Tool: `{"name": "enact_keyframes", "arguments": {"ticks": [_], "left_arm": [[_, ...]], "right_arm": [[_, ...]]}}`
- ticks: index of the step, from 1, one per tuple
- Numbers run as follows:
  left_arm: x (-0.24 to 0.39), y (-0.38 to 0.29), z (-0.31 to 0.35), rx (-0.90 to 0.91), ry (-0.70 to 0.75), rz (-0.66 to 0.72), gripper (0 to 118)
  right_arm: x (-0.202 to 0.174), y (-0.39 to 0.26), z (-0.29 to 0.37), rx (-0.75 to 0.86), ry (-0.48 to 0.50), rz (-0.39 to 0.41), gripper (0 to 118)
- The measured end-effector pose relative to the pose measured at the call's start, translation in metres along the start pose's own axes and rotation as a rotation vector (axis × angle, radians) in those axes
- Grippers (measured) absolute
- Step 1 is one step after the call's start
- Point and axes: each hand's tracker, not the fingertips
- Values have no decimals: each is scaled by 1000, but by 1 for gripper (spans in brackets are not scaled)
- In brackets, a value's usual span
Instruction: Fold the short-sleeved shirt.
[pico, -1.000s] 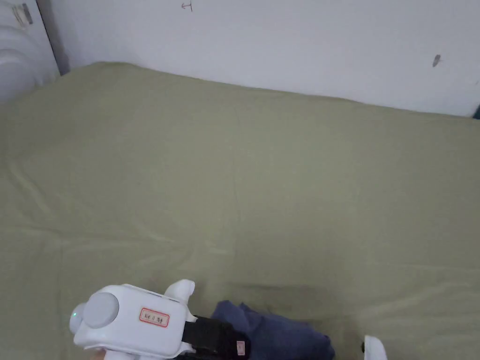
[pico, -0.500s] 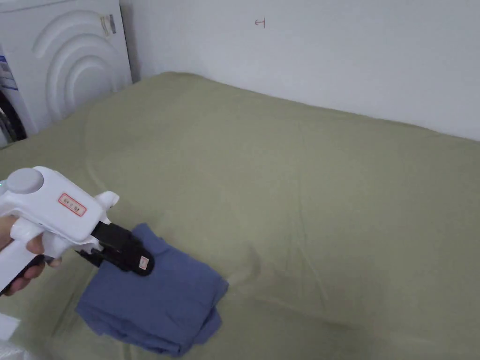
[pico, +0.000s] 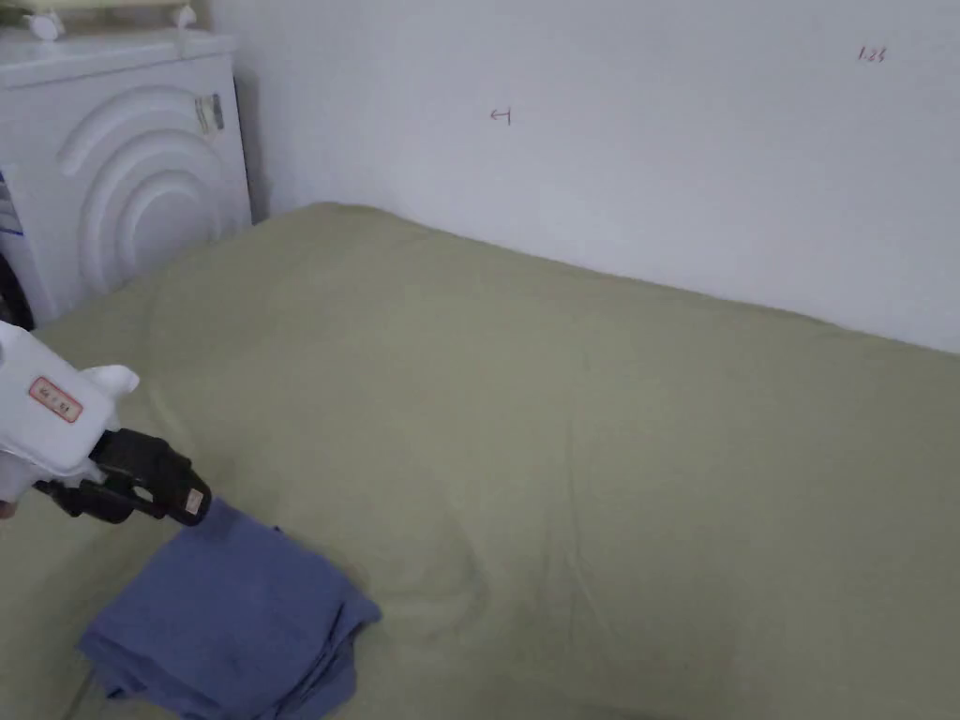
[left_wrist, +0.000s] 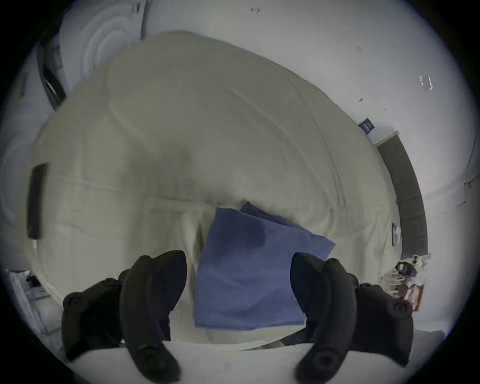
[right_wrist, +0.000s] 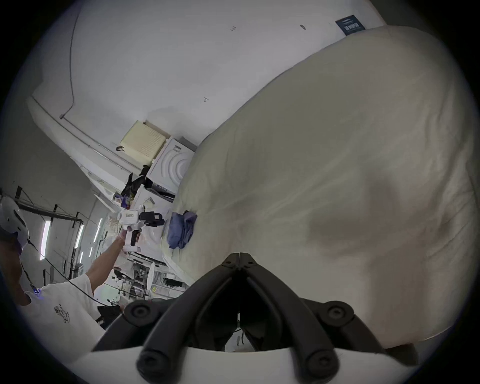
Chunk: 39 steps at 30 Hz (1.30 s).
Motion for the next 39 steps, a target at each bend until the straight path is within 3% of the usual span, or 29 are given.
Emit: {"name": "enact_keyframes", "arguments": {"ticks": [3, 4, 6, 8, 10, 14, 16, 20, 22, 26, 39], "left_arm": [[28, -13, 32, 143, 71, -14, 84], [46, -21, 41, 184, 53, -17, 68], [84, -40, 54, 309, -10, -45, 0], [136, -56, 44, 424, 5, -54, 0], [197, -81, 38, 467, -117, -82, 0], [312, -117, 21, 625, -123, -157, 0], [370, -136, 11, 777, -72, -222, 1], [435, -140, 3, 1037, 64, -260, 2], [456, -138, 4, 1072, 145, -289, 2], [463, -139, 9, 1094, 171, -347, 3], [457, -153, 14, 1049, 163, -361, 4]], "right_arm": [[-12, 8, 17, 35, -7, 64, 0], [-19, 13, 24, 51, -24, 103, 0], [-35, 23, 36, 108, -93, 159, 0], [-52, 35, 47, 184, -122, 188, 0], [-72, 47, 59, 296, -212, 246, 0], [-119, 64, 68, 489, -507, 450, 0], [-139, 67, 66, 592, -643, 582, 0], [-161, 70, 57, 786, -829, 727, 0], [-167, 70, 60, 833, -823, 743, 0], [-174, 68, 71, 849, -769, 692, 0], [-186, 63, 80, 851, -709, 688, 0]]}}
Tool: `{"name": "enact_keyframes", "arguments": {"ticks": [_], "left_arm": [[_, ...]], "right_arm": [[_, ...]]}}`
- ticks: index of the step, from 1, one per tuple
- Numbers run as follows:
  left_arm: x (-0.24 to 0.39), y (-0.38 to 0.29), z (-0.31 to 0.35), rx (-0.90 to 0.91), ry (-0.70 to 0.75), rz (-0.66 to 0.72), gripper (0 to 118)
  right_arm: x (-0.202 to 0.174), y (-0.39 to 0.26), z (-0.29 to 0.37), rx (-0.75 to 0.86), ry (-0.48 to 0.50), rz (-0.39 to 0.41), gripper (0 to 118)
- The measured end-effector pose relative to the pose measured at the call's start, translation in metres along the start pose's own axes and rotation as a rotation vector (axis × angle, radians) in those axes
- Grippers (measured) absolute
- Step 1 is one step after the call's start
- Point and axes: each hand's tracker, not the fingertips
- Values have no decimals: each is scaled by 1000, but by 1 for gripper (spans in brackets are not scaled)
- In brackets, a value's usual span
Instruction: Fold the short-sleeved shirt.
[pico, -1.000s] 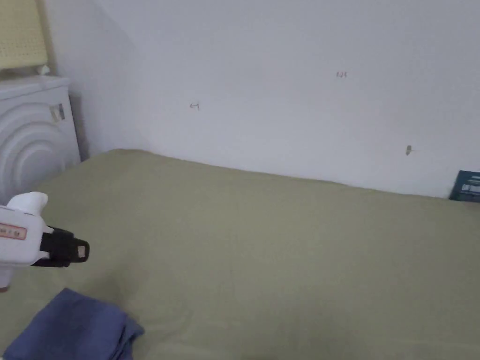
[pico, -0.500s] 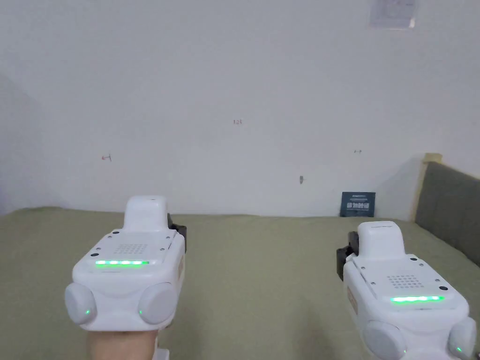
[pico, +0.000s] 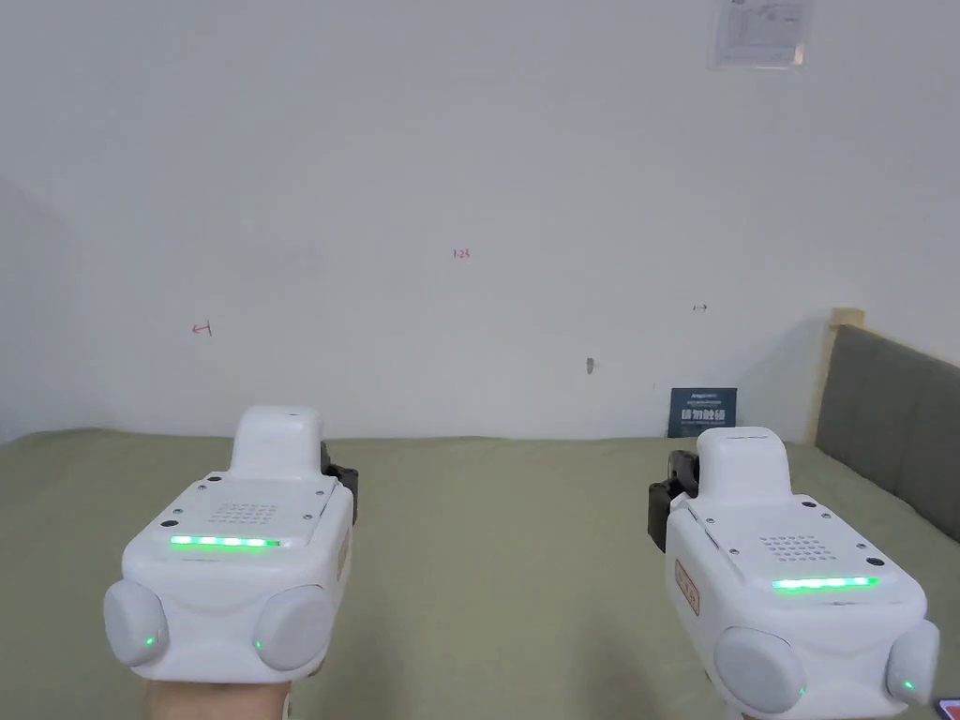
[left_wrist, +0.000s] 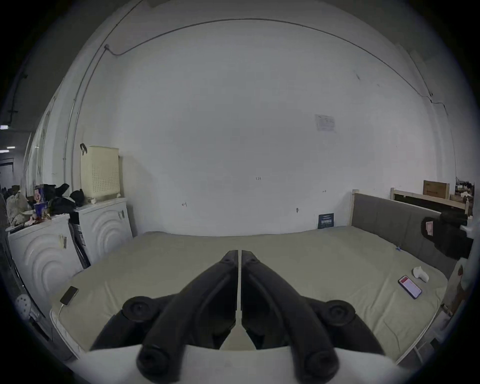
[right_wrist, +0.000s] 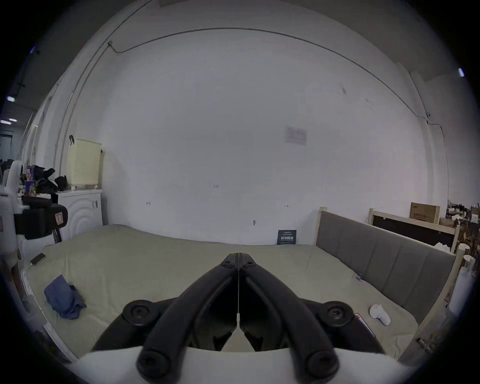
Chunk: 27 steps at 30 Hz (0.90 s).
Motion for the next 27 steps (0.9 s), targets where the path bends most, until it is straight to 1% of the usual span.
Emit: {"name": "enact_keyframes", "arguments": {"ticks": [1, 2, 4, 5, 6, 7, 8, 9, 10, 11, 12, 16, 20, 27], "left_arm": [[0, -1, 0, 1, 1, -1, 5], [2, 0, 0, 1, 3, 0, 11], [3, -1, 1, 5, 4, 9, 29], [3, -2, 0, 6, 7, 6, 34], [3, -1, 1, 2, 10, -2, 34], [3, -2, 0, -4, 8, -3, 58], [4, -4, -1, -1, 16, -1, 76], [3, -4, -1, 3, 18, 3, 89], [3, -4, 0, 11, 16, 7, 91], [4, -4, 0, 16, 30, 6, 91], [4, -4, 0, 20, 38, 1, 91], [3, -1, 0, 3, 40, -1, 92], [1, -2, -1, 26, 58, -3, 92], [-1, -3, 4, 32, 45, 12, 92]], "right_arm": [[0, 0, 0, 0, 2, -2, 1], [0, 0, 0, -1, 2, -2, 4], [0, 0, 0, -5, 3, 1, 21], [1, -1, 0, -8, 7, 2, 25], [2, -1, -1, -17, 14, 1, 25], [2, -1, -1, -21, 18, -3, 45], [3, -1, -2, -20, 20, -9, 66], [3, -1, -3, -20, 25, -13, 93], [4, -2, -4, -20, 25, -16, 118], [3, -2, -3, 23, -12, -14, 116], [1, -4, -8, 16, 8, -10, 118], [-1, 0, -10, -1, 19, 9, 118], [-2, 0, -8, 2, 15, 4, 118], [-3, 3, -7, -18, 16, 4, 118]]}}
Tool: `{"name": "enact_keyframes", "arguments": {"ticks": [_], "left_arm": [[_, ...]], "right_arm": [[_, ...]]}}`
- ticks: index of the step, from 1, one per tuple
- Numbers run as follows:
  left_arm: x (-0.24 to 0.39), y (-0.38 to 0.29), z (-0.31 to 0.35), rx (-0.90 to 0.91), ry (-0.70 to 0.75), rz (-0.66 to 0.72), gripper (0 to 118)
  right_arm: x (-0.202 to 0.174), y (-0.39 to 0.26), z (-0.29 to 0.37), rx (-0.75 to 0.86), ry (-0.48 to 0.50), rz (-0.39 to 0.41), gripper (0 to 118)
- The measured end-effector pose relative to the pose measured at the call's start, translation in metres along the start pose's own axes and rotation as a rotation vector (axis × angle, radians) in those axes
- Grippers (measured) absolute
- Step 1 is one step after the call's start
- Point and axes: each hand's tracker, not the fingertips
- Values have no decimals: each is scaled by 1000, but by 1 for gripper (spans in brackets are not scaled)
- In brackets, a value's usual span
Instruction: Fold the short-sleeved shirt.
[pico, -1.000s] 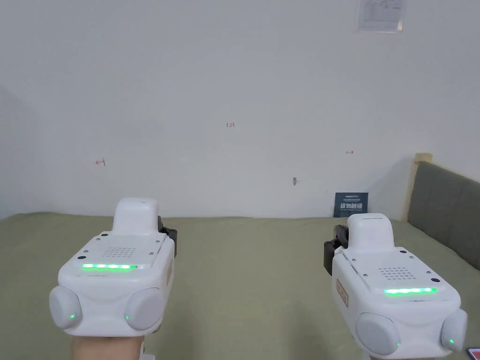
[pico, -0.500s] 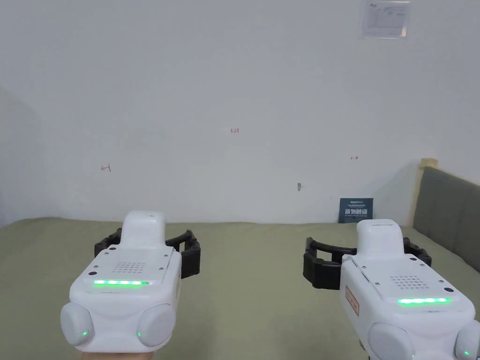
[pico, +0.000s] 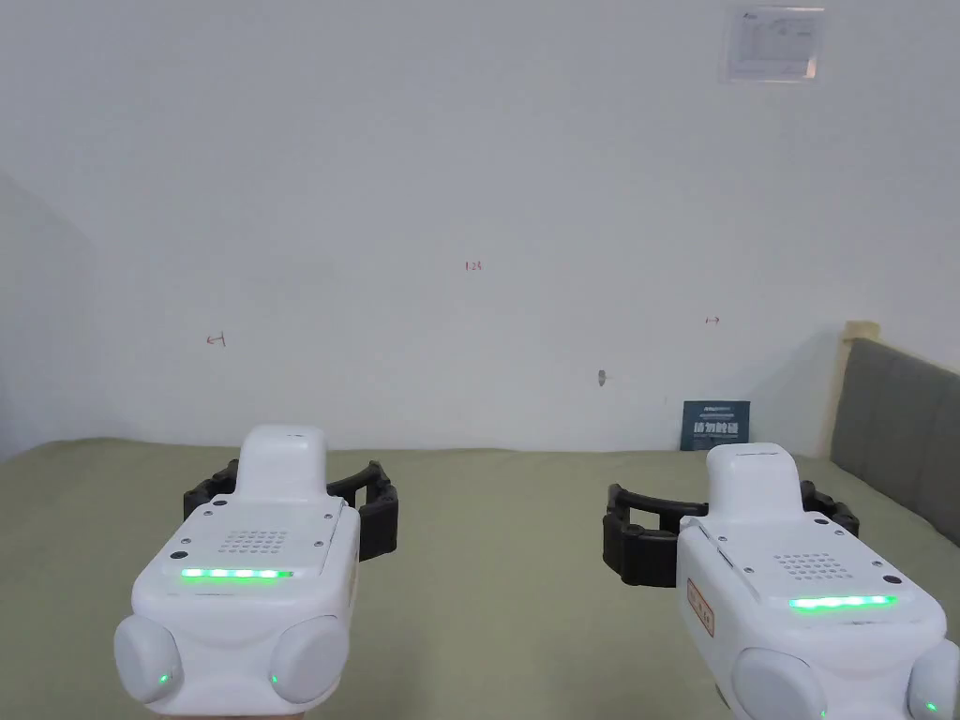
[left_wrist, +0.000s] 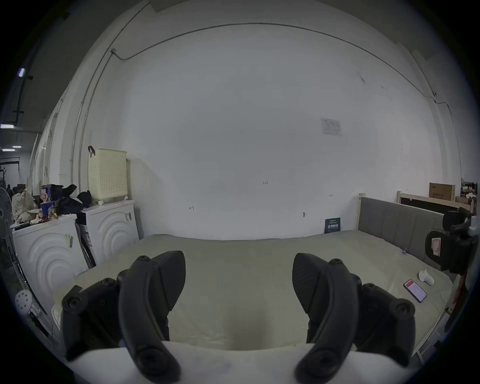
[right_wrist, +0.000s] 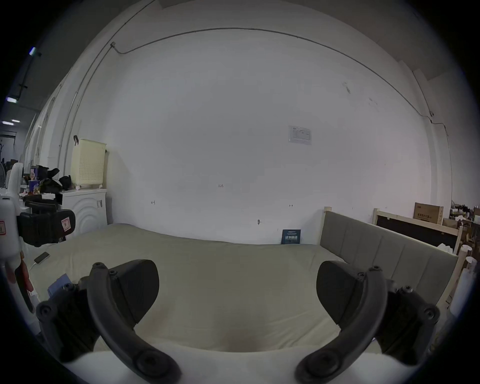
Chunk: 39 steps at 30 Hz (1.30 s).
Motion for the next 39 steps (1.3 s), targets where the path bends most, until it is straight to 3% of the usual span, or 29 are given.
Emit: {"name": "enact_keyframes", "arguments": {"ticks": [9, 12, 16, 26, 31, 34, 37, 39], "left_arm": [[0, 3, 4, -3, -5, -3, 91], [1, 5, 5, 2, -5, -8, 91], [2, 8, 8, -5, -11, -5, 91], [2, 11, 13, -6, -18, 1, 91], [1, 13, 15, -19, -27, 1, 92], [1, 13, 17, -24, -36, 2, 91], [2, 15, 19, -29, -41, 9, 91], [2, 16, 19, -26, -40, 10, 91]], "right_arm": [[-4, 6, 3, 4, -1, 7, 118], [-5, 8, 1, -75, -46, -11, 118], [1, 7, 6, -42, 27, -1, 118], [-1, 13, 12, -24, 21, 19, 118], [3, 19, 17, -24, 66, -55, 118], [-1, 23, 18, -40, 36, -33, 118], [-9, 24, 18, -33, -63, 15, 118], [-8, 22, 17, -29, -42, 25, 118]]}}
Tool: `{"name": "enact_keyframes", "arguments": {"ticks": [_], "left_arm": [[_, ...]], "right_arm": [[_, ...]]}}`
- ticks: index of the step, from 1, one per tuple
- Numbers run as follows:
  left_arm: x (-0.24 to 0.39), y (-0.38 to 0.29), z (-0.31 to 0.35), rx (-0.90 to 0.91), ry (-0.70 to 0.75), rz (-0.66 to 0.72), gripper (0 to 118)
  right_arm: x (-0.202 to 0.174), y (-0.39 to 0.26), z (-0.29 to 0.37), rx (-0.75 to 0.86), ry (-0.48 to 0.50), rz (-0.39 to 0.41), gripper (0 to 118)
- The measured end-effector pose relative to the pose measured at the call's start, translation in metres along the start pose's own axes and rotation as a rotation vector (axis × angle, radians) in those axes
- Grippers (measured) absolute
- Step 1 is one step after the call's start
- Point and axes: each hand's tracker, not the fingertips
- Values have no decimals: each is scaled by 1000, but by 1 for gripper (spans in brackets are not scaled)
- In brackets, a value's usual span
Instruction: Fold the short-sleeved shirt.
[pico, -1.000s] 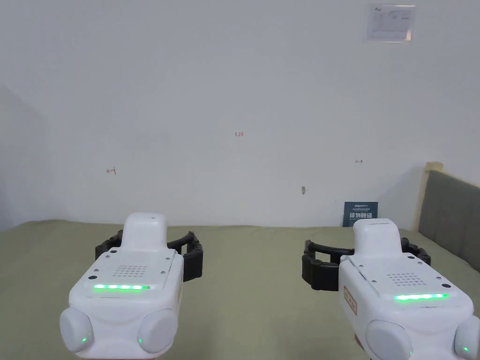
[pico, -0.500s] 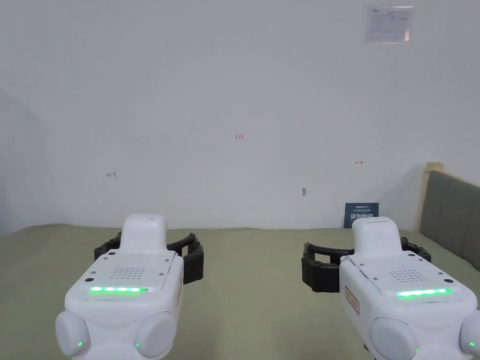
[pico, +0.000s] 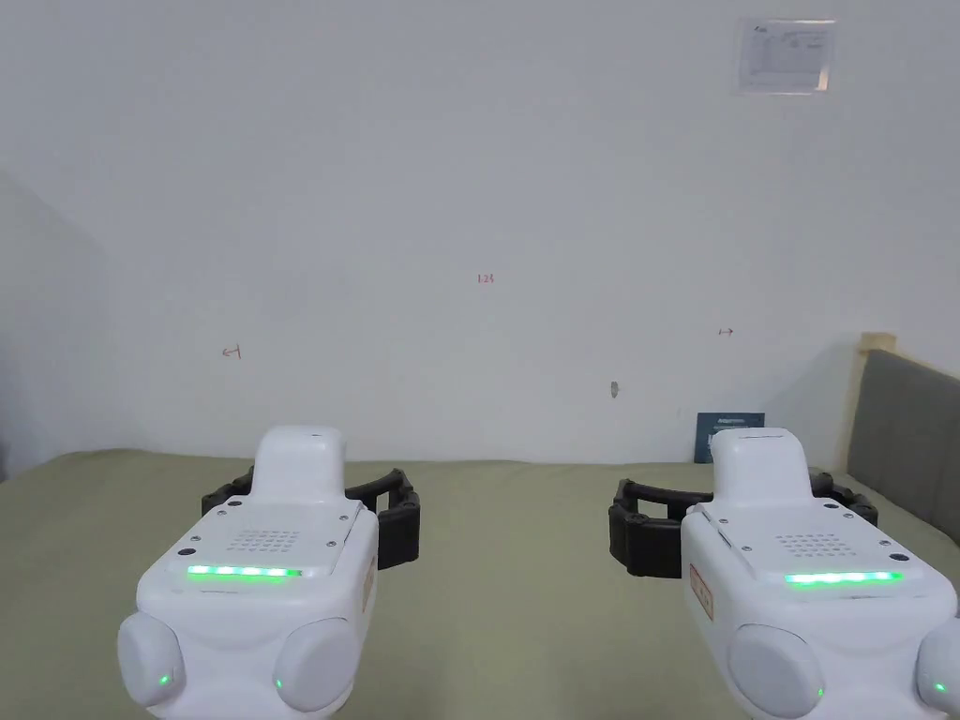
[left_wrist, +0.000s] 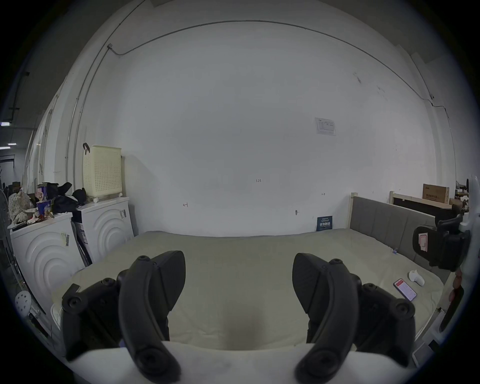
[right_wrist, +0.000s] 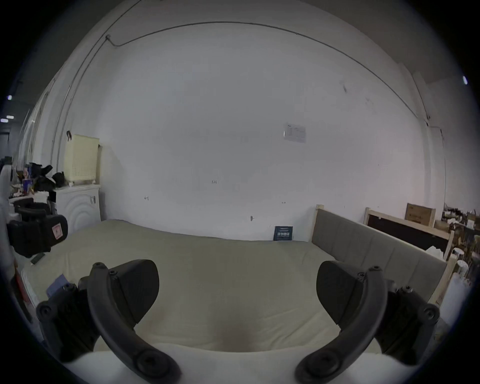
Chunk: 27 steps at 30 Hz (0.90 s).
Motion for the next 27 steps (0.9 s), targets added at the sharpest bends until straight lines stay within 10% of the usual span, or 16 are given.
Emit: {"name": "enact_keyframes", "arguments": {"ticks": [10, 27], "left_arm": [[1, 2, 2, -11, -24, 9, 92], [-1, 2, 4, -29, -27, 9, 91]], "right_arm": [[-1, 3, 2, -39, 133, -43, 118], [5, 13, 6, -59, 81, -53, 118]]}}
